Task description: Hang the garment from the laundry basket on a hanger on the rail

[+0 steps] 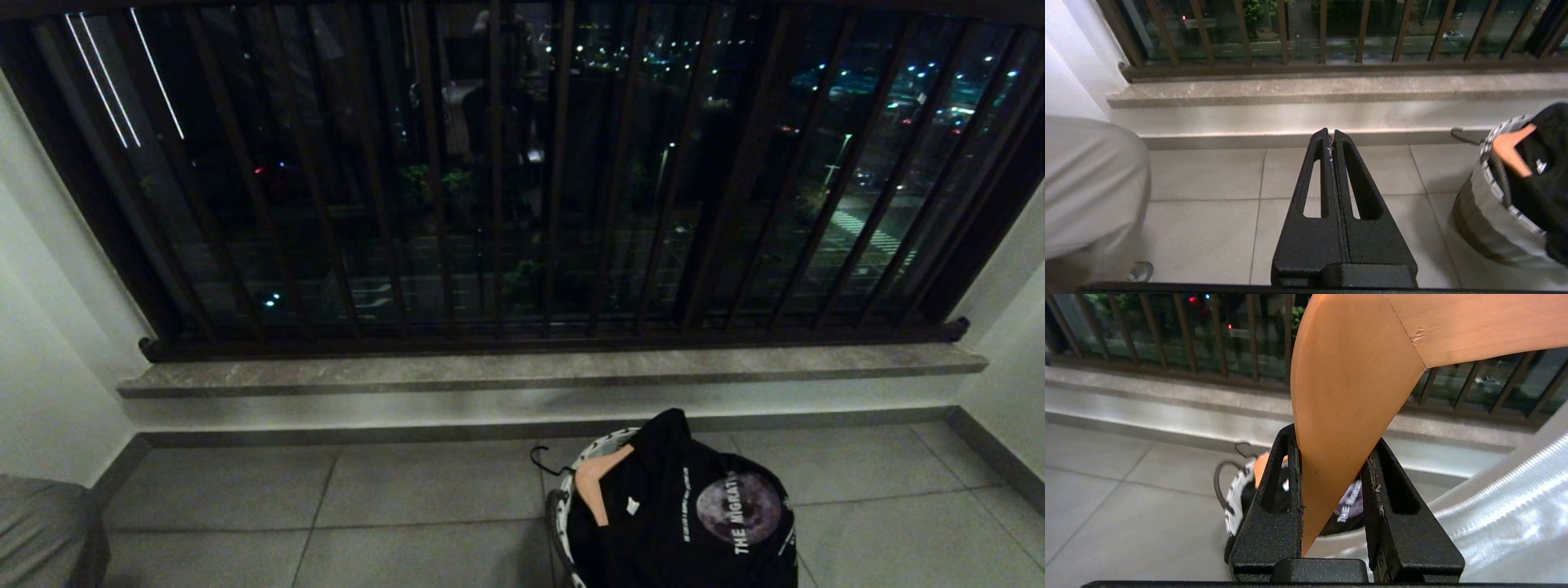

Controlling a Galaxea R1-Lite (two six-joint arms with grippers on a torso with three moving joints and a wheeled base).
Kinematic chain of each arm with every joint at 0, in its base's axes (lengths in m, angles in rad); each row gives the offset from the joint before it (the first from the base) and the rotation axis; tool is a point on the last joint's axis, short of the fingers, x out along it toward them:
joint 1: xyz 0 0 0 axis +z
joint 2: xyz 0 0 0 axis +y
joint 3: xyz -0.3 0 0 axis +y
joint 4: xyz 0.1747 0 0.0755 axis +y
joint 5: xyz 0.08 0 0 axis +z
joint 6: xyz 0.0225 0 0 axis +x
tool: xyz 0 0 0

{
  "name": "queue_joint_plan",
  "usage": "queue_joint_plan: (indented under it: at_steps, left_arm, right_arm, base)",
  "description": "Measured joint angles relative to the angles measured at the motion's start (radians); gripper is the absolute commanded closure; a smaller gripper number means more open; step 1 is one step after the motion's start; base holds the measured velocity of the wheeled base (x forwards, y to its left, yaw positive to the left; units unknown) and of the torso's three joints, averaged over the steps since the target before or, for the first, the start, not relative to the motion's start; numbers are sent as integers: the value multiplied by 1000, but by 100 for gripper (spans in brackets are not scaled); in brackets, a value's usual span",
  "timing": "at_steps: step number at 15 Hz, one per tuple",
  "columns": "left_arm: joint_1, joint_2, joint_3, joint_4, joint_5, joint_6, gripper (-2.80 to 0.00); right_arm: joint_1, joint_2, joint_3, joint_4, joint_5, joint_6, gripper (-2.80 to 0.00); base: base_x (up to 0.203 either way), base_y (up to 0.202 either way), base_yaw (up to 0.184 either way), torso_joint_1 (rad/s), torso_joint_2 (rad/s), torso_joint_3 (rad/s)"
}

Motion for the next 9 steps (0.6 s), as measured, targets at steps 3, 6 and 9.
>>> queue_joint_plan:
  at_steps: [3,6,9]
  left_arm:
    - [0,0,0,0,0,0,0]
    - [0,0,0,0,0,0,0]
    - [0,0,0,0,0,0,0]
  right_arm:
    - [0,0,-5,0,-2,-1,0]
    - [0,0,-13,1,-2,-1,0]
    - [0,0,-16,1,-2,-1,0]
  base:
    - [0,0,0,110,-446,-353]
    - [0,0,0,130,-467,-340]
    - [0,0,0,156,-481,-328]
